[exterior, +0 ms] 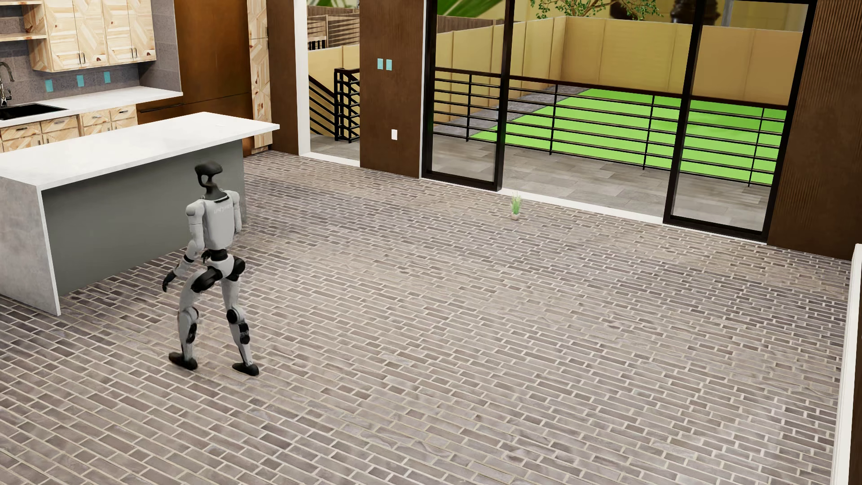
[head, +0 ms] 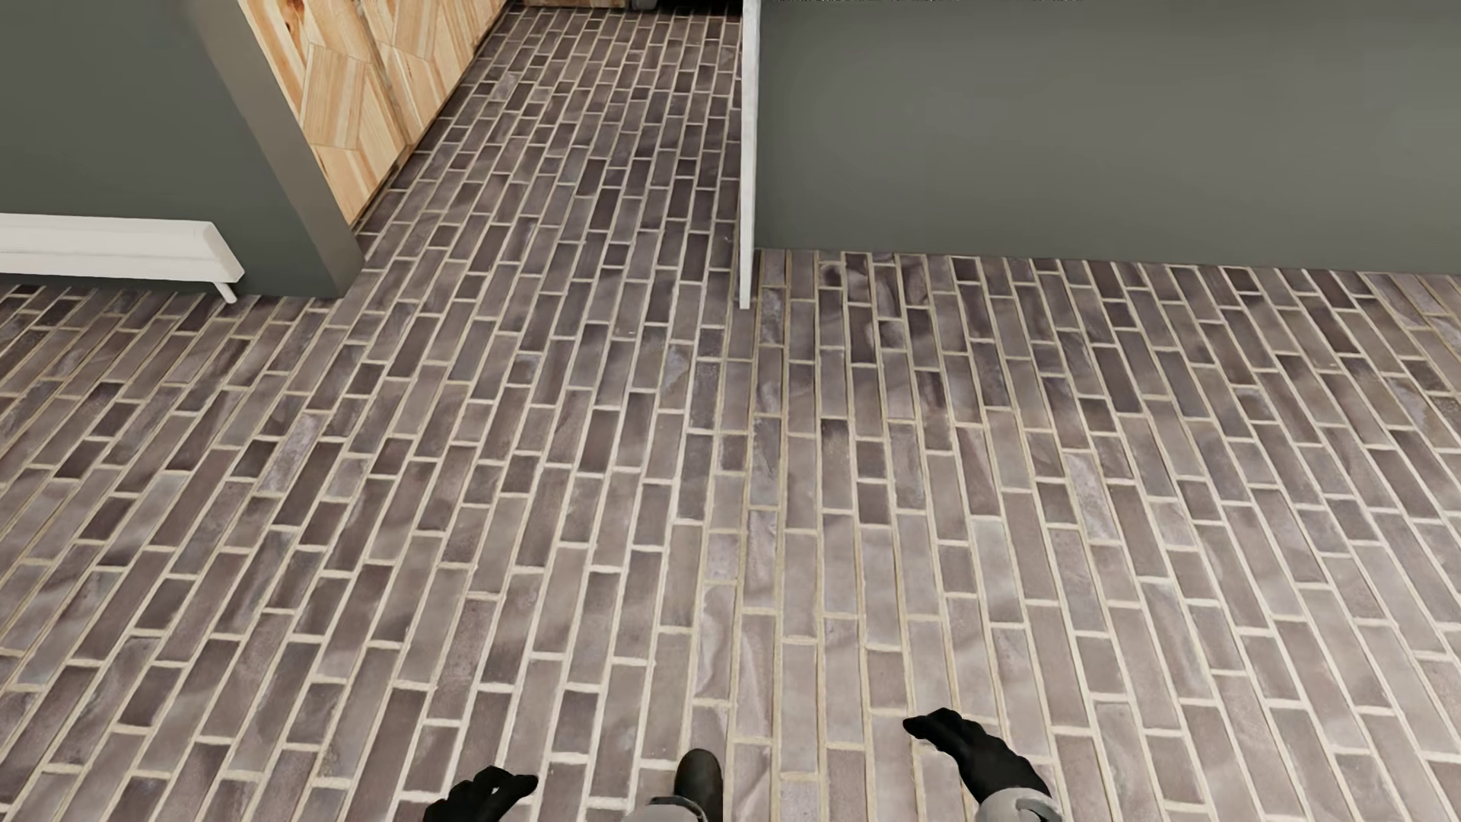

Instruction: Go to the counter

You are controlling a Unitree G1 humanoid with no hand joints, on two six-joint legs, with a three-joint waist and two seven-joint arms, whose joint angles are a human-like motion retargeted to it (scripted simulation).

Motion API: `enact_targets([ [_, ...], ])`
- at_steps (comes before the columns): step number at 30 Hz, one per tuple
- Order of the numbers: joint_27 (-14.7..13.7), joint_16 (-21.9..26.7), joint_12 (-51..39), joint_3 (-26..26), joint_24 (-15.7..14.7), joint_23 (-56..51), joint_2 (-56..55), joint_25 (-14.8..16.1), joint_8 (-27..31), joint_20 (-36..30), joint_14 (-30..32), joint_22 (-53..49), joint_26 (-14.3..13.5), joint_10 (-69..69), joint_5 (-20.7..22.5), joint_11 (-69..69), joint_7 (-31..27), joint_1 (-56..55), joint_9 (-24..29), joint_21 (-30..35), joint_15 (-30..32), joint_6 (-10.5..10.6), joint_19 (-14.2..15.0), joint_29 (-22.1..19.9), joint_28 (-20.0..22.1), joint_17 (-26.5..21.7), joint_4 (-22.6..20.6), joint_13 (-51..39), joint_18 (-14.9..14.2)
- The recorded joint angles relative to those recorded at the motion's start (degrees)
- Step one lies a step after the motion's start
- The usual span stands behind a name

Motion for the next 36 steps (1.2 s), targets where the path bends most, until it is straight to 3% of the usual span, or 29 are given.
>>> enact_targets([
  [2, 0.0, -0.6, 1.3, 1.0, 2.0, -0.7, 4.2, 0.7, 1.9, -0.5, 0.8, 1.1, -0.1, -12.7, 0.5, -1.1, 1.4, 1.5, -0.3, 1.0, -0.4, -0.1, 0.3, -1.0, 1.2, -0.2, -0.5, -0.7, -1.6],
  [3, 0.1, -1.3, 1.9, 1.4, 2.6, -0.8, 6.0, 0.8, 2.9, -0.2, 1.5, 2.3, -0.1, -12.0, 0.5, -0.7, 1.5, 1.6, -0.4, 1.5, -0.7, -0.3, 0.6, -1.9, 1.7, -0.2, -1.0, -0.7, -1.2],
  [4, 0.3, -2.2, 2.6, 1.8, 3.0, -0.6, 7.7, 0.9, 4.0, 0.3, 4.9, 3.6, 0.0, -8.9, 0.1, 0.1, 0.8, 1.4, -0.6, 1.8, -0.2, -0.6, 1.0, -2.5, 2.2, -0.3, -1.8, -0.2, 2.6],
  [6, 1.5, -4.3, 4.0, 2.3, 3.5, -0.1, 10.3, 2.1, 5.3, 1.3, 10.1, 7.2, 0.5, -3.7, -1.9, 3.9, 1.6, 3.1, -1.1, 0.6, 4.4, -2.0, 2.1, -3.0, 2.7, 0.0, -3.0, 2.3, 4.2],
  [8, 2.9, -5.8, 4.2, 2.3, 4.4, 1.6, 8.0, 4.1, 6.3, 1.1, 7.6, 11.5, 0.6, -0.5, -5.2, 14.7, 3.4, 5.7, -1.4, -0.9, 15.2, -4.0, 8.0, -2.0, 2.3, 0.3, -5.2, 5.6, 5.4],
  [11, -0.2, -6.7, 1.5, 2.4, 7.4, 1.5, -5.6, -0.3, 5.3, -1.0, 1.9, 15.5, -1.0, 0.9, -13.2, 40.8, 6.7, 10.7, -1.0, 6.5, 34.6, -6.8, 17.2, 3.9, 1.7, -5.6, -8.4, 8.2, 6.8],
  [12, -0.8, -6.8, -0.1, 2.1, 8.2, 0.1, -10.6, -0.7, 5.2, -1.8, 0.1, 15.9, -1.5, 1.3, -15.5, 46.7, 7.2, 12.3, -0.6, 7.1, 34.8, -7.7, 17.3, 4.4, 1.7, -7.0, -9.6, 9.2, 7.1],
  [15, 2.4, -6.9, -5.9, 0.7, 9.6, -4.0, -22.6, 5.4, 4.6, -3.6, -5.1, 16.5, -2.9, 2.2, -19.4, 50.1, 6.5, 17.8, 0.3, 0.7, 19.4, -9.3, 14.0, 1.1, 1.8, -5.9, -12.8, 13.4, 7.8],
  [18, 5.4, -7.5, -11.3, -1.1, 8.2, -6.0, -29.1, 7.9, 2.5, -3.8, -9.2, 13.6, -4.9, 2.1, -21.2, 32.9, 3.6, 23.5, 0.6, -3.3, 9.9, -9.8, 8.9, -1.1, 2.4, -3.8, -14.6, 15.7, 8.2],
  [20, 5.4, -7.4, -13.7, -2.0, 7.5, -4.9, -30.6, 6.5, -0.2, -5.2, -10.9, 10.8, -6.4, 0.4, -21.3, 16.0, 1.7, 27.3, 0.5, -2.2, 10.8, -9.8, 7.6, 0.6, 2.8, -3.8, -15.2, 15.5, 8.2],
  [21, 5.3, -7.4, -14.6, -2.2, 7.0, -4.2, -30.6, 5.2, -0.6, -5.8, -11.4, 9.5, -7.0, -0.9, -20.3, 7.0, 0.9, 29.4, 0.3, -1.4, 12.3, -9.7, 8.7, 1.9, 2.8, -3.9, -15.3, 15.3, 8.3],
  [22, 5.2, -7.4, -15.2, -2.4, 6.4, -3.8, -30.0, 4.1, -0.5, -6.5, -11.7, 8.5, -7.4, -2.1, -19.3, -1.6, 0.1, 31.4, 0.1, -1.1, 13.8, -9.6, 11.6, 2.8, 2.9, -3.9, -15.4, 15.1, 8.2],
  [24, 5.0, -7.9, -16.0, -2.6, 5.7, -3.8, -30.1, 3.5, -0.2, -7.8, -13.1, 7.7, -7.5, -2.7, -18.3, -8.9, -1.3, 35.0, -0.2, -2.2, 13.0, -9.4, 15.1, 3.0, 3.1, -3.2, -15.5, 15.3, 8.0],
  [26, 5.1, -7.9, -15.5, -2.9, 5.2, -3.6, -29.7, 3.5, -0.5, -8.5, -13.0, 8.2, -6.8, -2.4, -17.5, -5.8, -2.4, 38.6, -0.7, -3.3, 18.1, -9.1, 10.1, 2.7, 3.3, -1.9, -14.7, 15.2, 7.5],
  [28, 5.7, -7.8, -13.7, -3.3, 5.1, -2.4, -28.1, 2.9, -1.7, -8.6, -10.1, 10.3, -5.3, -0.3, -16.5, -1.8, -3.0, 41.2, -1.5, -4.0, 23.9, -8.2, 6.6, 2.7, 3.0, -0.7, -12.9, 14.8, 7.4],
  [30, 6.2, -7.3, -11.3, -3.7, 5.2, -1.0, -25.4, 2.6, -3.1, -8.2, -2.3, 13.8, -2.7, 6.1, -14.1, 0.1, -2.9, 40.7, -2.1, -4.7, 21.3, -6.6, 4.4, 2.7, 0.9, 0.6, -10.1, 14.0, 6.2],
  [32, 6.1, -5.6, -9.6, -4.1, 6.7, -0.2, -21.9, 2.6, -5.7, -9.9, 7.8, 16.4, -1.1, 19.3, -11.6, 0.2, -2.0, 35.2, -2.3, -5.2, 18.1, -5.0, 2.5, 2.5, -3.6, 2.0, -6.2, 12.7, 3.0],
  [34, 4.9, -2.0, -9.0, -4.5, 9.3, -0.5, -19.2, 2.6, -8.8, -12.9, 18.3, 16.7, -2.2, 35.2, -9.0, 0.8, 0.6, 26.7, -2.1, -4.9, 14.9, -3.2, 1.2, 2.1, -7.5, 2.8, 0.5, 11.7, -5.2],
  [35, 3.4, -0.3, -8.4, -4.4, 9.4, 0.1, -17.8, 2.6, -10.0, -13.2, 20.3, 15.9, -2.7, 41.7, -7.4, 1.1, 1.0, 22.4, -1.9, -4.7, 13.3, -2.2, 0.9, 1.2, -8.1, 2.8, 3.4, 11.4, -7.5],
  [36, 2.9, 0.8, -7.4, -4.2, 8.4, 0.8, -16.4, 2.3, -10.7, -12.0, 15.5, 14.6, -2.5, 46.0, -5.9, 1.5, 0.4, 18.4, -1.7, -4.6, 11.8, -1.4, 0.6, 0.5, -7.9, 2.9, 4.1, 10.3, -6.6],
])
